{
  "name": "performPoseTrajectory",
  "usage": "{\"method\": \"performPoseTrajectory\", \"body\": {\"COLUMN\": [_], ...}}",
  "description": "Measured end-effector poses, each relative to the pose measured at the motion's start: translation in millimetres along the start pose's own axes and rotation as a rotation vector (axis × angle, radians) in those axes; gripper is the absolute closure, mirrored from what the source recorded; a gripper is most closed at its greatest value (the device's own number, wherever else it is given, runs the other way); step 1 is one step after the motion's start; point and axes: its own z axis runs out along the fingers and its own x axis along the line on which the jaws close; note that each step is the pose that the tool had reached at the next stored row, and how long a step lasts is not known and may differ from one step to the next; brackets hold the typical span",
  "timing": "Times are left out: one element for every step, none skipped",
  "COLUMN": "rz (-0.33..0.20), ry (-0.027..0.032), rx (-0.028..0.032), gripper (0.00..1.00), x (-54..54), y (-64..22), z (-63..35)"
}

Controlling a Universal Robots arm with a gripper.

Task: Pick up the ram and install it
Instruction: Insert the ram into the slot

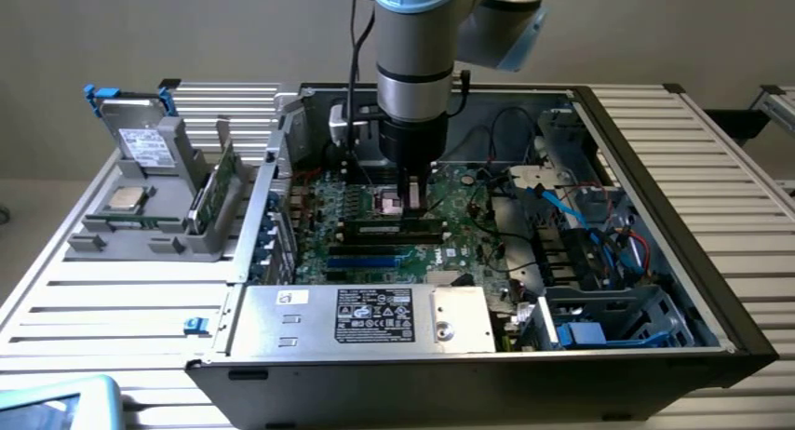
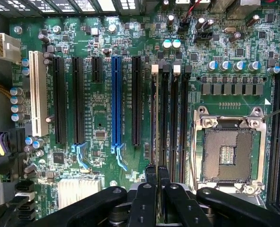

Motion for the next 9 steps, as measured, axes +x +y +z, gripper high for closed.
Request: {"method": "performPoseTrajectory", "body": {"rz": [0.000, 0.000, 0.000, 0.000, 0.001, 0.001, 0.001, 0.001, 0.001], "ry": [0.0000, 0.0000, -0.0001, -0.0002, -0.0002, -0.0002, -0.0001, 0.0001, 0.0001], "rx": [0.0000, 0.0000, 0.0000, 0.0000, 0.0001, 0.0001, 0.0001, 0.0002, 0.0003], "gripper": [0.87, 0.87, 0.87, 0.87, 0.87, 0.87, 0.87, 0.87, 0.87], "x": [0.0, 0.0, 0.0, -0.1, -0.1, 0.1, 0.1, 0.2, 0.2], "y": [0.0, 0.2, 0.5, 0.9, 1.3, 1.3, 1.3, 1.3, 1.3], "z": [0.1, 0.1, 0.2, 0.2, 0.3, 0.3, 0.4, 0.4, 0.4]}}
